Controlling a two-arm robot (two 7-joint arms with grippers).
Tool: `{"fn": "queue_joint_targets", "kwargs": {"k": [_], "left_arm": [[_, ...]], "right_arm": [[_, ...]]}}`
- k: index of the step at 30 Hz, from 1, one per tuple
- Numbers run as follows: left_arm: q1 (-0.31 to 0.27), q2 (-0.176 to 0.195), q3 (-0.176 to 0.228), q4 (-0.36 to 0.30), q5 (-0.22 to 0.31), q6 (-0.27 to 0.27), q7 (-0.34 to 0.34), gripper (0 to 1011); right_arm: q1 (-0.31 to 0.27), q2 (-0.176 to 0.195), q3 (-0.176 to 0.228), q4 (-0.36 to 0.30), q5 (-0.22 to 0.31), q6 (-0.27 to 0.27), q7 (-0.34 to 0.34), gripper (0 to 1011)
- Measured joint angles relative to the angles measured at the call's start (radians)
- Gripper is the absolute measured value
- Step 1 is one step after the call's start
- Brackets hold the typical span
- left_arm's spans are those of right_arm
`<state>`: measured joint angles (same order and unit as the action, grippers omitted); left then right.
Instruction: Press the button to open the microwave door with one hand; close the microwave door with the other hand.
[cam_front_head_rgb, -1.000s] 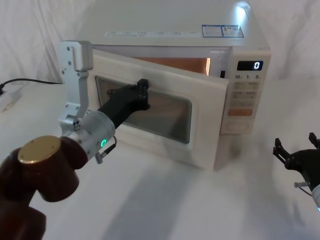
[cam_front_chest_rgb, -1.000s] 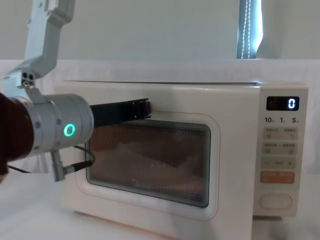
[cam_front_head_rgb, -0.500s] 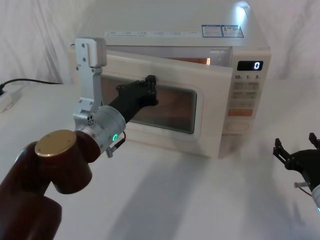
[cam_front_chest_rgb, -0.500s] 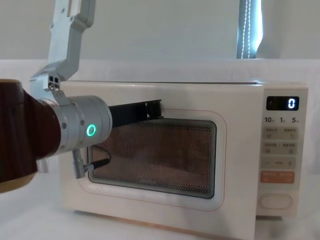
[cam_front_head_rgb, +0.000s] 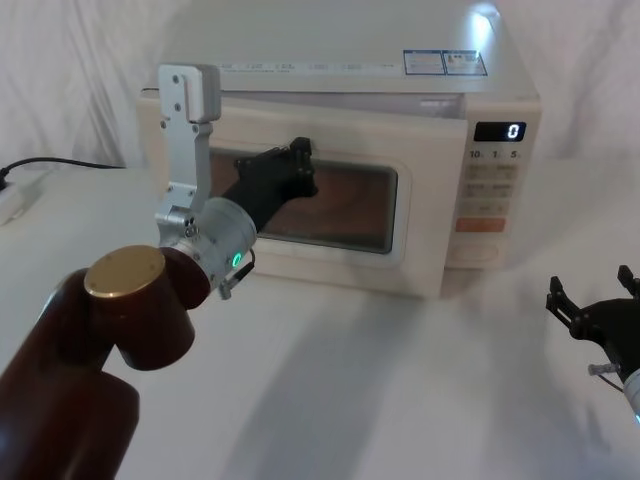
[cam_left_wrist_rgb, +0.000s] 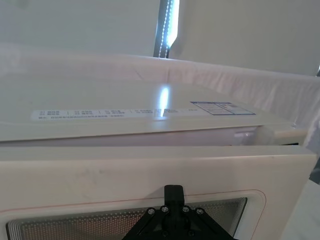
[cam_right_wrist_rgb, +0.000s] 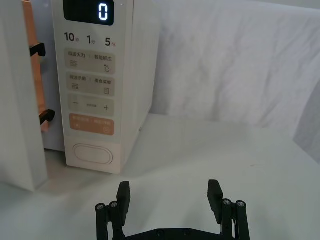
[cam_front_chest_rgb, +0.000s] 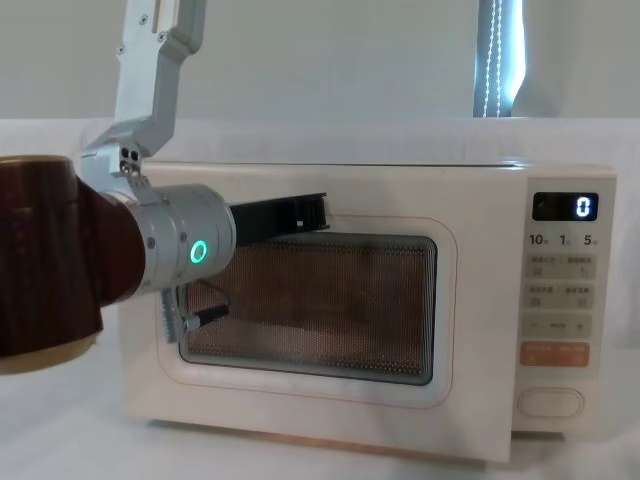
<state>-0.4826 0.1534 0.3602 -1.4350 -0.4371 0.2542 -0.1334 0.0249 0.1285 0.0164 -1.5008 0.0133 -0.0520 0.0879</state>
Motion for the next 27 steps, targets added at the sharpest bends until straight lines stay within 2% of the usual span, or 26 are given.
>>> {"fn": "queue_joint_targets", "kwargs": {"k": [27], "left_arm": [[-0.044,-0.075,-0.042,0.091,0.050,-0.022,-0.002,0]], "right_arm": [[0.000,0.000,0.000,0.000,0.000,0.000,0.000,1002]]}}
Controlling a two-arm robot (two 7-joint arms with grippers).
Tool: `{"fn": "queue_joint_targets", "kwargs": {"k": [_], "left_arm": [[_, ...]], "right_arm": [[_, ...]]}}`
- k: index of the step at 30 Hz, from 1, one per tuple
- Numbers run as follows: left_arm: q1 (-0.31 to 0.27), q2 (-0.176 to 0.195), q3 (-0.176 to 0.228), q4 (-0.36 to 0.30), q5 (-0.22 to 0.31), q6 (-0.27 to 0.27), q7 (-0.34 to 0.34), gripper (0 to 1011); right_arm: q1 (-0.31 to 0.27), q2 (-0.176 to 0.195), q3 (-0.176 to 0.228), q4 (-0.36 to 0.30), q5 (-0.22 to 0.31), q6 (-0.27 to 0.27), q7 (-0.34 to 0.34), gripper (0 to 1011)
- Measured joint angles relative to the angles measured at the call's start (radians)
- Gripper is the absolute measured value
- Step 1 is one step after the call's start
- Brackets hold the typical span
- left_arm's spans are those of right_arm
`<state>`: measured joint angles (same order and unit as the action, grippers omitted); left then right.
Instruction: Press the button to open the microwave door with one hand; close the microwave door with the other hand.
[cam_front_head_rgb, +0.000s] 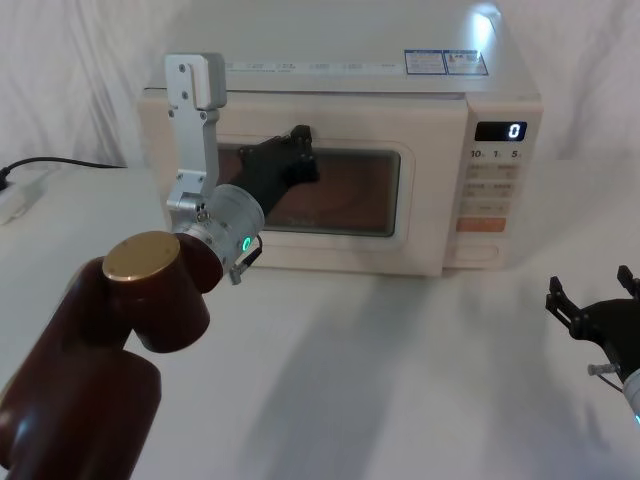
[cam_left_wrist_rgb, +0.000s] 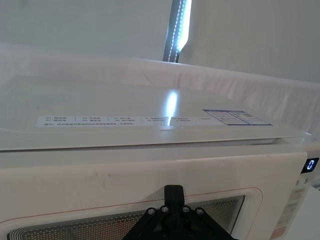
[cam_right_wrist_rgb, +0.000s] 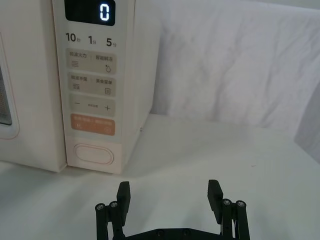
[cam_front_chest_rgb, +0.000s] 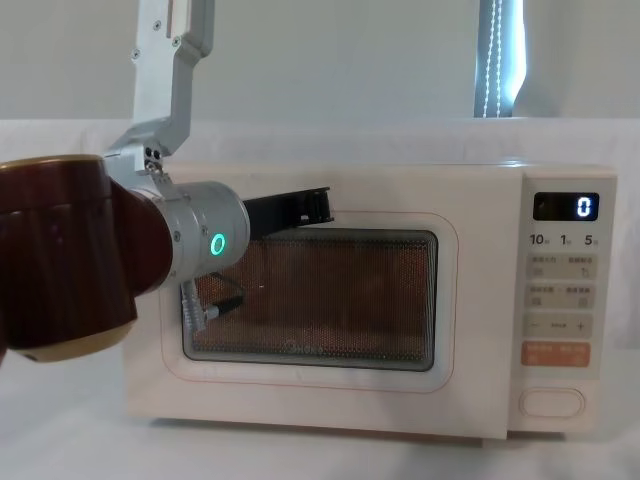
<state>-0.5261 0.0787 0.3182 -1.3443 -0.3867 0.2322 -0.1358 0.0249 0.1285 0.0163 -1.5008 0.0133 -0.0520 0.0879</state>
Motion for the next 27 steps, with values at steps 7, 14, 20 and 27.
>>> {"fn": "queue_joint_targets", "kwargs": {"k": [7,14,20,27], "left_arm": [[-0.014,-0.017,-0.005,0.031,0.013,-0.008,0.000,0],[-0.022,-0.032,-0.012,0.052,0.026,-0.011,0.005,0],[-0.023,-0.039,-0.019,0.056,0.032,-0.011,0.005,0],[-0.020,-0.045,-0.025,0.056,0.038,-0.008,0.005,0]], "right_arm": [[0.000,0.000,0.000,0.000,0.000,0.000,0.000,1002],[0.000,0.000,0.000,0.000,0.000,0.000,0.000,1002],[0.000,0.000,0.000,0.000,0.000,0.000,0.000,1002],[0.000,0.000,0.000,0.000,0.000,0.000,0.000,1002]]}}
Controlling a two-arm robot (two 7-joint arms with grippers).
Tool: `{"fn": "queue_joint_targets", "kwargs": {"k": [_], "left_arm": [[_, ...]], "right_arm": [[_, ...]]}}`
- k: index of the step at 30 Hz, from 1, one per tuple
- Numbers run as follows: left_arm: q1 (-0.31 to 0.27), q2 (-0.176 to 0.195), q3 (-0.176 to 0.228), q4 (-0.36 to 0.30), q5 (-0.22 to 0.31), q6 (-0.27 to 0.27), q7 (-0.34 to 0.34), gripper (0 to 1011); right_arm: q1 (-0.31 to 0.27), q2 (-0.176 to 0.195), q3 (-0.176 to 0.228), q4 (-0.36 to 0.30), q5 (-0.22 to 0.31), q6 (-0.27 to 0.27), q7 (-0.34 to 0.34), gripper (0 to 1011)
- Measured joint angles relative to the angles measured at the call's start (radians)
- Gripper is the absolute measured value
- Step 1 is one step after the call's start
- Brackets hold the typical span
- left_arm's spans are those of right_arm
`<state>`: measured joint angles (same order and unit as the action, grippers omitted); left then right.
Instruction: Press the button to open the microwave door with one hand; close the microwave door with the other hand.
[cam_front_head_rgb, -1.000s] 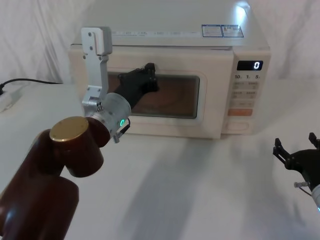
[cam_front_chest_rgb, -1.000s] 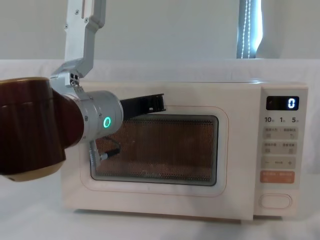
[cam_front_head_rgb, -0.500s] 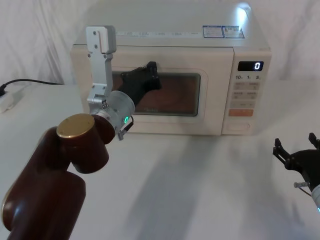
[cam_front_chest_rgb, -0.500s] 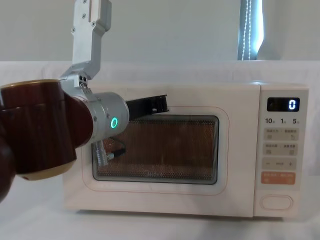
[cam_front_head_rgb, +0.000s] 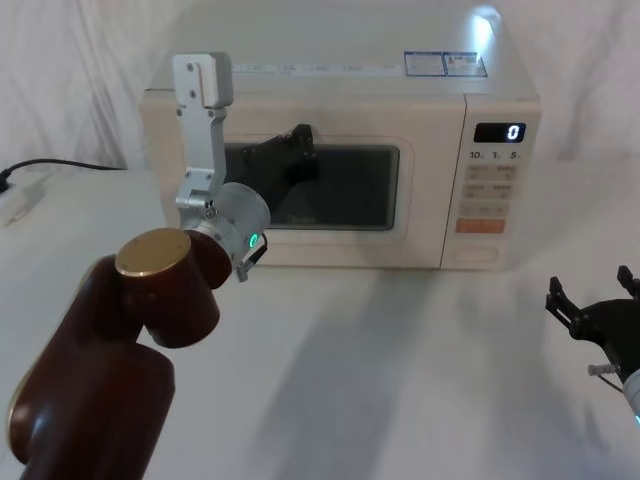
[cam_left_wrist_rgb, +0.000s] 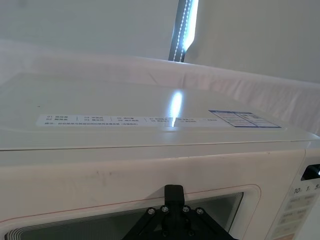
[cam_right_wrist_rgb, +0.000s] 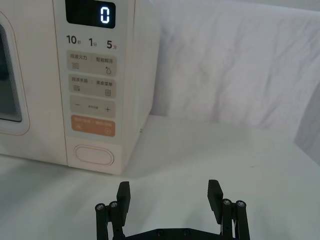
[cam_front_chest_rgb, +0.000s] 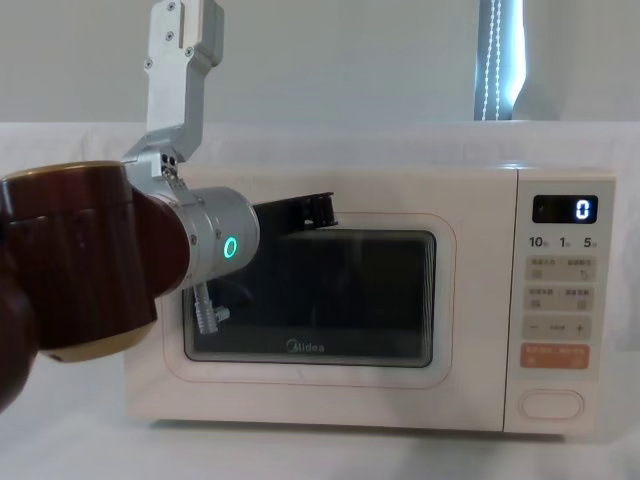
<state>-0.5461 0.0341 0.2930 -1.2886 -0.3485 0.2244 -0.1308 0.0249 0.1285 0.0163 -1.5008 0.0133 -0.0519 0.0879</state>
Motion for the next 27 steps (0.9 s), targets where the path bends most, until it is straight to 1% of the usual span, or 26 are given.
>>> {"fn": "queue_joint_targets", "kwargs": {"k": [2,6,7,13,14,16,17,19,21,22,23,24,25,26,27], "left_arm": [[0.004,0.000,-0.001,-0.007,0.002,0.007,0.001,0],[0.023,0.007,-0.003,-0.041,0.003,0.034,0.002,0],[0.035,0.012,-0.003,-0.064,0.003,0.045,0.003,0],[0.087,0.036,-0.003,-0.157,0.004,0.072,-0.001,0],[0.102,0.044,-0.004,-0.185,0.002,0.078,-0.005,0],[0.120,0.054,-0.005,-0.217,0.000,0.083,-0.009,0],[0.137,0.064,-0.007,-0.250,-0.002,0.087,-0.013,0],[0.157,0.076,-0.009,-0.282,-0.004,0.090,-0.016,0],[0.182,0.094,-0.012,-0.326,-0.008,0.091,-0.023,0],[0.202,0.110,-0.015,-0.357,-0.010,0.091,-0.029,0],[0.202,0.110,-0.015,-0.357,-0.010,0.091,-0.029,0],[0.221,0.125,-0.018,-0.383,-0.012,0.090,-0.037,0],[0.227,0.131,-0.019,-0.393,-0.013,0.088,-0.039,0],[0.247,0.147,-0.024,-0.419,-0.016,0.083,-0.044,3],[0.256,0.154,-0.028,-0.430,-0.018,0.081,-0.046,14]], "right_arm": [[0.000,0.000,0.000,0.000,0.000,0.000,0.000,1002],[0.000,0.000,0.000,0.000,0.000,0.000,0.000,1002],[0.000,0.000,0.000,0.000,0.000,0.000,0.000,1002],[0.000,0.000,0.000,0.000,0.000,0.000,0.000,1002],[0.000,0.000,0.000,0.000,0.000,0.000,0.000,1002],[0.000,0.000,0.000,0.000,0.000,0.000,0.000,1002],[0.000,0.000,0.000,0.000,0.000,0.000,0.000,1002],[0.000,0.000,0.000,0.000,0.000,0.000,0.000,1002],[0.000,0.000,0.000,0.000,0.000,0.000,0.000,1002],[0.000,0.000,0.000,0.000,0.000,0.000,0.000,1002],[0.000,0.000,0.000,0.000,0.000,0.000,0.000,1002],[0.000,0.000,0.000,0.000,0.000,0.000,0.000,1002],[0.000,0.000,0.000,0.000,0.000,0.000,0.000,1002],[0.000,0.000,0.000,0.000,0.000,0.000,0.000,1002],[0.000,0.000,0.000,0.000,0.000,0.000,0.000,1002]]}}
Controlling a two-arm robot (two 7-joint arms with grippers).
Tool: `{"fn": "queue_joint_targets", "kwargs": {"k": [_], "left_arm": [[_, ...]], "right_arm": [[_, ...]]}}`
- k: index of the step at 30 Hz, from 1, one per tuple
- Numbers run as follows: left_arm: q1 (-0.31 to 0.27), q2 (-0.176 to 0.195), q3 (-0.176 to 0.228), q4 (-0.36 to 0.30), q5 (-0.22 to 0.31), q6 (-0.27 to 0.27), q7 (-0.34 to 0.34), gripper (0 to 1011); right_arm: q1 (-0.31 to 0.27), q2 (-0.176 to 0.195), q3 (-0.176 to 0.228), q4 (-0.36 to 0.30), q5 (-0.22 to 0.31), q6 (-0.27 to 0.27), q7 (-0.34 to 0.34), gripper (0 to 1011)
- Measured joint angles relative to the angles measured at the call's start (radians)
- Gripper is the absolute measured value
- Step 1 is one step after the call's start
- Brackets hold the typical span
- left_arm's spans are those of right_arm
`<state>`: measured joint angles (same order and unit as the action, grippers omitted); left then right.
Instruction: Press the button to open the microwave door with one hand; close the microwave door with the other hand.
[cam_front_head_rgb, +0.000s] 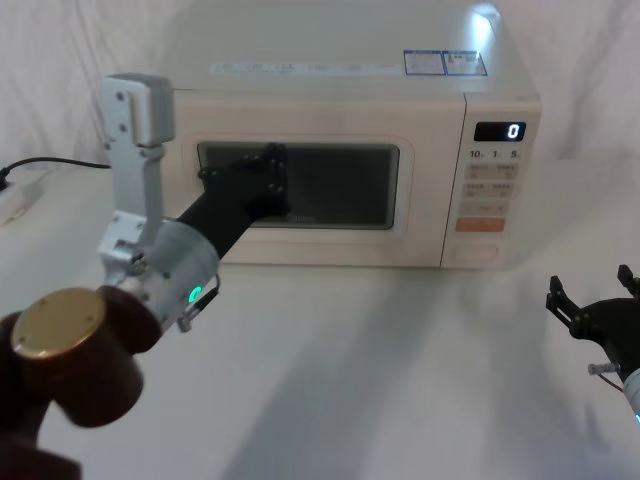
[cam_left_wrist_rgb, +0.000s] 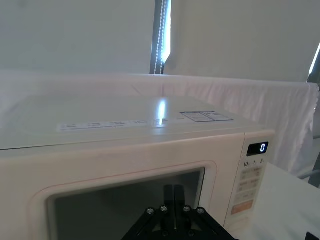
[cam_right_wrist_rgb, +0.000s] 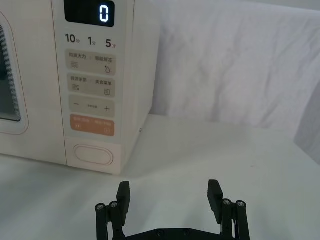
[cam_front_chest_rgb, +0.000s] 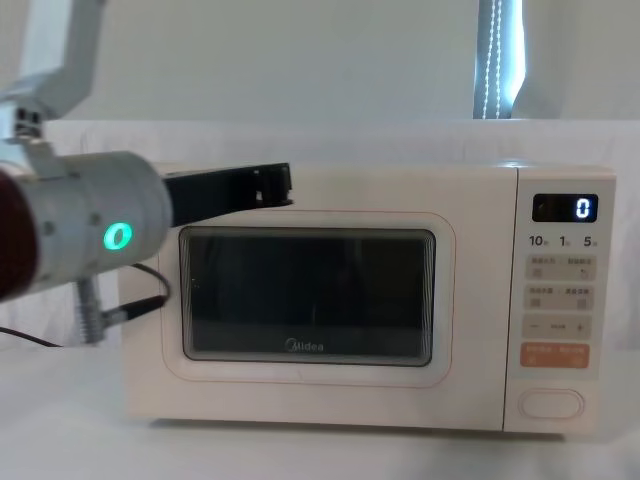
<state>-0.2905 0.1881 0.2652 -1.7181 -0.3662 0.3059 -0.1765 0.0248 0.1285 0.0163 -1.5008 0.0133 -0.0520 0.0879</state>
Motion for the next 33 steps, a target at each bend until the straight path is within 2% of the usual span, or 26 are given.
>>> {"fn": "queue_joint_targets", "kwargs": {"k": [4,5,8,12,15,17,19,20,26,27,30,33], "left_arm": [[0.039,0.028,-0.020,-0.045,-0.013,-0.009,-0.003,124],[0.052,0.039,-0.027,-0.058,-0.017,-0.013,-0.005,124],[0.081,0.066,-0.036,-0.086,-0.017,-0.028,-0.008,252],[0.115,0.093,-0.051,-0.116,-0.015,-0.047,-0.010,329],[0.144,0.112,-0.066,-0.135,-0.015,-0.058,-0.010,472],[0.163,0.123,-0.078,-0.143,-0.015,-0.065,-0.009,513],[0.177,0.128,-0.085,-0.147,-0.015,-0.070,-0.007,594],[0.188,0.132,-0.092,-0.150,-0.015,-0.074,-0.006,594],[0.230,0.146,-0.113,-0.162,-0.015,-0.094,-0.002,823],[0.236,0.148,-0.116,-0.163,-0.014,-0.097,-0.002,823],[0.265,0.153,-0.133,-0.169,-0.016,-0.109,0.000,925],[0.281,0.155,-0.144,-0.170,-0.019,-0.114,0.002,975]], "right_arm": [[0.000,0.000,0.000,0.000,0.000,0.000,0.000,1002],[0.000,0.000,0.000,0.000,0.000,0.000,0.000,1002],[0.000,0.000,0.000,0.000,0.000,0.000,0.000,1002],[0.000,0.000,0.000,0.000,0.000,0.000,0.000,1002],[0.000,0.000,0.000,0.000,0.000,0.000,0.000,1002],[0.000,0.000,0.000,0.000,0.000,0.000,0.000,1002],[0.000,0.000,0.000,0.000,0.000,0.000,0.000,1002],[0.000,0.000,0.000,0.000,0.000,0.000,0.000,1002],[0.000,0.000,0.000,0.000,0.000,0.000,0.000,1002],[0.000,0.000,0.000,0.000,0.000,0.000,0.000,1002],[0.000,0.000,0.000,0.000,0.000,0.000,0.000,1002],[0.000,0.000,0.000,0.000,0.000,0.000,0.000,1002]]}}
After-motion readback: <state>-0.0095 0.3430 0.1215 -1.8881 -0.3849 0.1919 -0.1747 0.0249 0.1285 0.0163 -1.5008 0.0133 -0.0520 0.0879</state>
